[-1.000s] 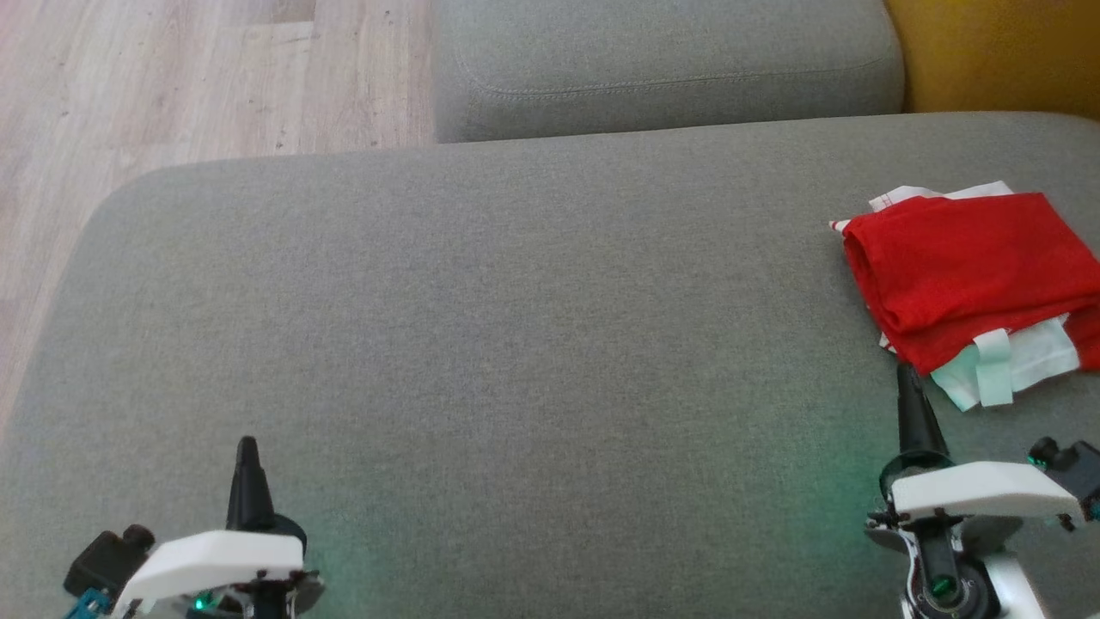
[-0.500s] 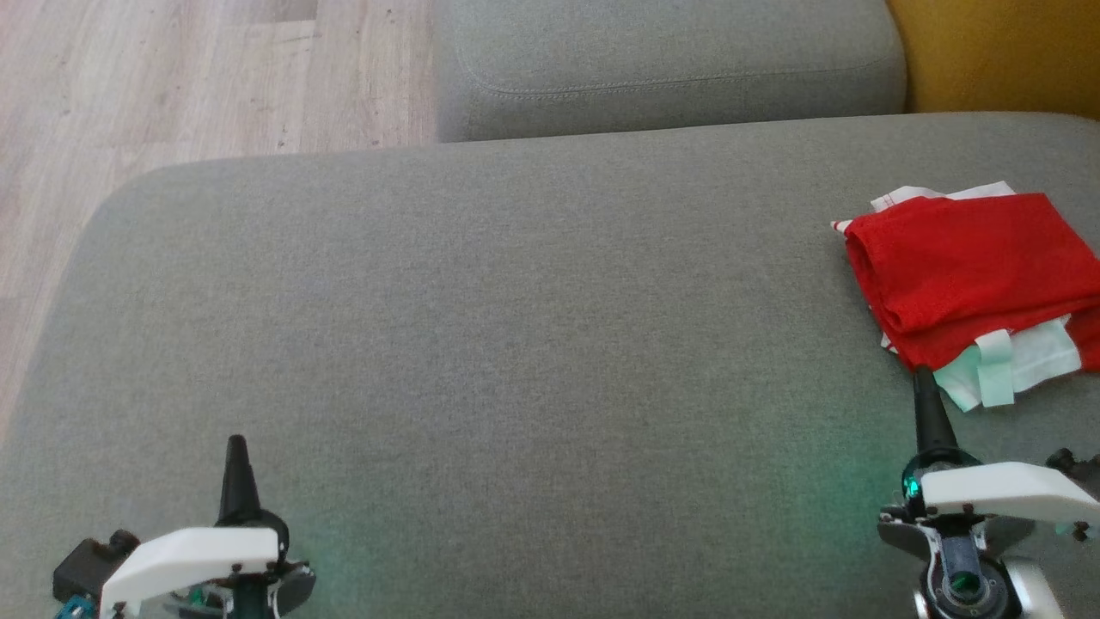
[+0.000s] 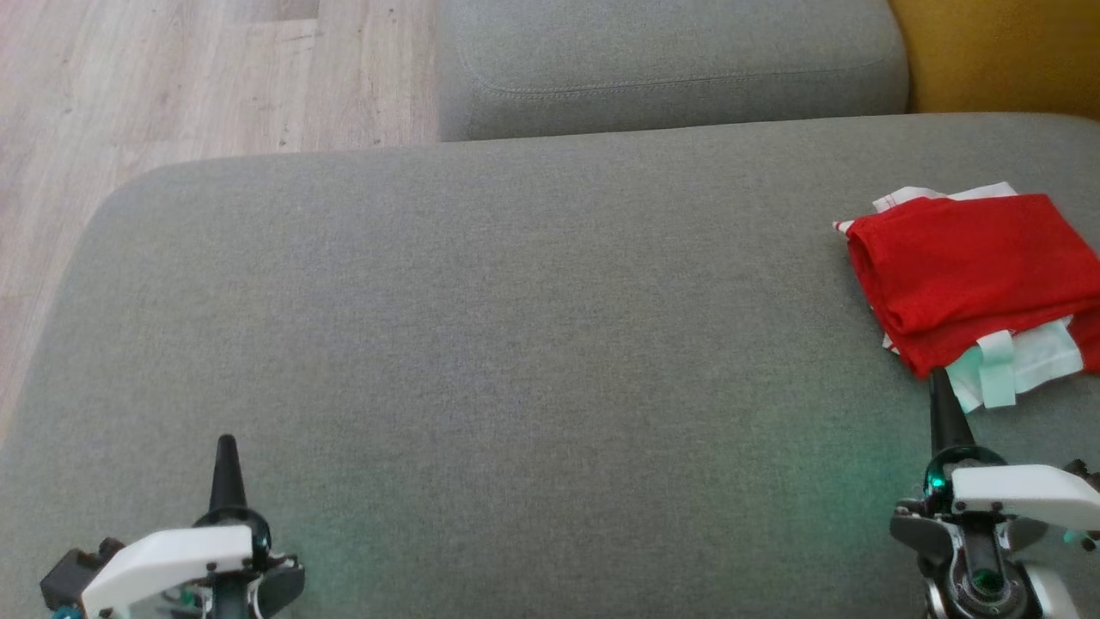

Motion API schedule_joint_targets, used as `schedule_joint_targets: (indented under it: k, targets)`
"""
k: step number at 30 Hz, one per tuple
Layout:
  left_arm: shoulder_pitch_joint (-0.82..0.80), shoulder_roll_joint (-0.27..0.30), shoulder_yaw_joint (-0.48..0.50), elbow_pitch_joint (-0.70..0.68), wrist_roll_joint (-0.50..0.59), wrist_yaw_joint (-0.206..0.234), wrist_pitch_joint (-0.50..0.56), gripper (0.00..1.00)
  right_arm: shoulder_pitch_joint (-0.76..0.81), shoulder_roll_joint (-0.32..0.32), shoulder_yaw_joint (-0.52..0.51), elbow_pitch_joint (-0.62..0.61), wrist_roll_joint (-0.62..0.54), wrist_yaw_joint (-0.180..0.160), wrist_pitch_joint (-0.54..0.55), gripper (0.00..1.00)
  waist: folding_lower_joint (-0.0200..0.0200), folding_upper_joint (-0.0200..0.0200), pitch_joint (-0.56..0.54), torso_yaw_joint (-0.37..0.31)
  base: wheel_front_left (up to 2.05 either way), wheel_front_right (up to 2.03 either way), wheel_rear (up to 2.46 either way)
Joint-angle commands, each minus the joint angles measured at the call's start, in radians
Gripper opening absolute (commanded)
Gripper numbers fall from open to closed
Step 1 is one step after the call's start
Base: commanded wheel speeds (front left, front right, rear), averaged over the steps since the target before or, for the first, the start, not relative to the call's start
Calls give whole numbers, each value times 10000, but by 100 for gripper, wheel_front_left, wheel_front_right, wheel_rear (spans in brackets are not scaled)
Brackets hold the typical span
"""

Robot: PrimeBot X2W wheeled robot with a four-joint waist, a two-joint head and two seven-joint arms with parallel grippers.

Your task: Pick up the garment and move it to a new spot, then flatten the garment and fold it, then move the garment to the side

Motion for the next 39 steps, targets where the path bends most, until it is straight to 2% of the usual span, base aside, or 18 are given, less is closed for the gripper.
schedule_joint_targets:
  k: [1, 24, 39]
  targets:
    - [-604, 34, 367, -401, -344, -105, 128, 0, -523, -197, 68, -426, 409, 57, 150, 0, 0, 0, 1, 5, 0, 0, 0]
    - [-709, 39, 813, -571, -2558, -273, 767, 0, -540, -186, -365, -495, 2911, 69, 686, 0, -1, 0, 14, 46, 0, 0, 0]
    - [-710, 39, 816, -573, -2574, -274, 771, 0, -544, -150, -419, -492, 2886, 69, 730, 0, -1, 0, 14, 47, 0, 0, 0]
